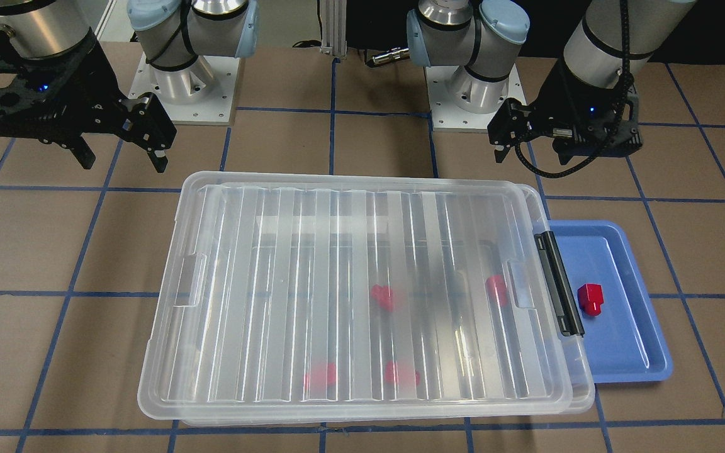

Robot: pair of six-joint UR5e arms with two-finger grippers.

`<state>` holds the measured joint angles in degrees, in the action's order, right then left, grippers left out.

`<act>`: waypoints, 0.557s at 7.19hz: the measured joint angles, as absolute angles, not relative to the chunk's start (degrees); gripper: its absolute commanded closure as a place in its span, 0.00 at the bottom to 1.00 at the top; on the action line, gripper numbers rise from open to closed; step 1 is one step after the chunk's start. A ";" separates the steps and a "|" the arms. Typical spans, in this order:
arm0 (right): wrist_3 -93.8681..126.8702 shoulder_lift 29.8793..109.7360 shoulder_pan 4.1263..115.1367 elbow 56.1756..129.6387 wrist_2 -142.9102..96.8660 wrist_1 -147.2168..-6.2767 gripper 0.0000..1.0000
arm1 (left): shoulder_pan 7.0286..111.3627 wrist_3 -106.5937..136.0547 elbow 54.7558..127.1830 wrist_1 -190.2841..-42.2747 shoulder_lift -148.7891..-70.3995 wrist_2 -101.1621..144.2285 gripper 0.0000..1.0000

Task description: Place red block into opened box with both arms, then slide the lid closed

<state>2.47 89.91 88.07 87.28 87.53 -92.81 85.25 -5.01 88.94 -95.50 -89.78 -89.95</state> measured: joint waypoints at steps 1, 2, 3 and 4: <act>2.47 89.85 88.07 87.32 87.52 -92.87 0.00 | 85.25 -5.09 88.94 -95.36 -89.86 -90.00 0.00; 2.25 89.64 88.07 87.43 87.48 -93.10 0.00 | 85.25 -5.24 88.93 -95.10 -90.00 -90.07 0.00; 1.77 88.76 88.06 87.54 87.44 -93.58 0.00 | 85.25 -5.32 88.90 -94.88 -90.20 -90.18 0.00; 1.46 86.81 88.02 87.66 87.42 -94.84 0.00 | 85.25 -5.33 88.84 -94.77 -90.19 -90.17 0.00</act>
